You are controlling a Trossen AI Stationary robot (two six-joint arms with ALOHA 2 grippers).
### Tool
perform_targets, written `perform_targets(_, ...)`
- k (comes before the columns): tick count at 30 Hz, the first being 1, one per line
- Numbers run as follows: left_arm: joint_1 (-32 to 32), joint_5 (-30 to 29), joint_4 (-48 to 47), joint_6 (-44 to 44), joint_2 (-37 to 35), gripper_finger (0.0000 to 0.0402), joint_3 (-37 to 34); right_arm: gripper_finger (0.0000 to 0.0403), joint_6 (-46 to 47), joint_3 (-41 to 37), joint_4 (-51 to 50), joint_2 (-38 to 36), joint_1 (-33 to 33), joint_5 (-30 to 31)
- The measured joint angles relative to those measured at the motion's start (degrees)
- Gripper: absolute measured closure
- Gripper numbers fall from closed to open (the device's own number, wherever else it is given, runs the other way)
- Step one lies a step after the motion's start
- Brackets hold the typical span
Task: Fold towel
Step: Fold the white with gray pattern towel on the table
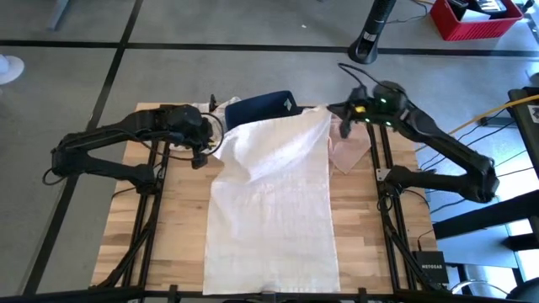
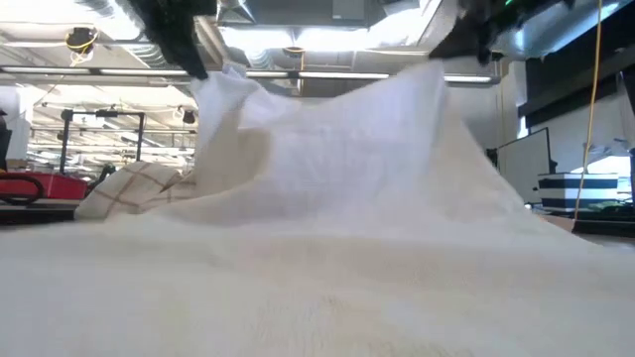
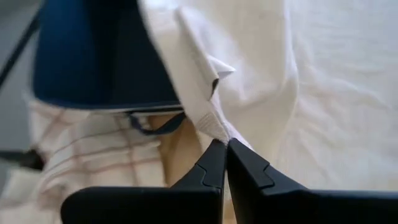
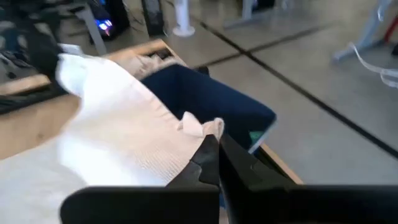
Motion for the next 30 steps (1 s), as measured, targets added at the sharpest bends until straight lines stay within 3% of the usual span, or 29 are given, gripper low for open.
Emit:
perform_targets(12,-10.0,-19.0,-3.9,-3.6,0.0,0.0401,8.8,0.0402,0.8,0.0,-10.6,-14.8,9.1,3.0)
perform_targets(20,-19.2,-19.6,-4.9,-9.5,0.0,0.0401,8.9,0.0403,8.7,0.0,-20.8,-19.9,16.8,4.7)
perform_targets(24,-24.2,-20.3,-7.9,-16.4,0.2,0.0401,8.9,0.0403,15.5,-0.7,-21.6,-21.2,20.7,6.5)
perform_targets(30,-30.2,-21.3,-14.0,-24.5,1.7,0.0401,8.9,0.0403,16.8,-1.0,-23.4,-21.0,26.3,10.1)
